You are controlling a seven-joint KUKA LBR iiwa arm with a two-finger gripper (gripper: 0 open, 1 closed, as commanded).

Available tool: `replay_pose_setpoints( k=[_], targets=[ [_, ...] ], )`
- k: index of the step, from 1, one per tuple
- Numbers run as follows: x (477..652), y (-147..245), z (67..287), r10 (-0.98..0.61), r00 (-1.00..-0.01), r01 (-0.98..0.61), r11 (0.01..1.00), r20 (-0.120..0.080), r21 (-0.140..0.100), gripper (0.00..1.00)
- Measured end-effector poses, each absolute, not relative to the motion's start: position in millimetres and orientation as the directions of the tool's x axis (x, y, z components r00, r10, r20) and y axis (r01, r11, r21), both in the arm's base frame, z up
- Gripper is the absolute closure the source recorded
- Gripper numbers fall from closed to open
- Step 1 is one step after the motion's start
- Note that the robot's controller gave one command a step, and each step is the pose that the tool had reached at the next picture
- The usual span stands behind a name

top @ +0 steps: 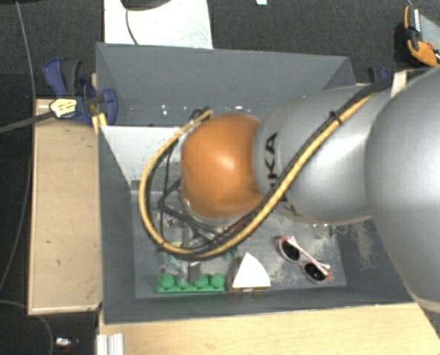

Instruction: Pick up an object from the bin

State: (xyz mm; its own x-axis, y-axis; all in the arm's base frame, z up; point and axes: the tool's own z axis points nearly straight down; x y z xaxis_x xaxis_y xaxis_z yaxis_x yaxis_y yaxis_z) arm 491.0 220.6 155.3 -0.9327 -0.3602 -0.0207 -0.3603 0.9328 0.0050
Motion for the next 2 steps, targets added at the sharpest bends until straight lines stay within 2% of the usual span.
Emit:
replay_pose_setpoints(
  k=[1, 2],
  targets=[
    [477.2, 236, 227, -0.470, -0.882, -0.471, 0.882, -0.025, 0.003, 0.00],
    [487.3, 203, 98, -0.562, -0.827, -0.562, 0.827, -0.021, 0.000, 0.00]
  ],
)
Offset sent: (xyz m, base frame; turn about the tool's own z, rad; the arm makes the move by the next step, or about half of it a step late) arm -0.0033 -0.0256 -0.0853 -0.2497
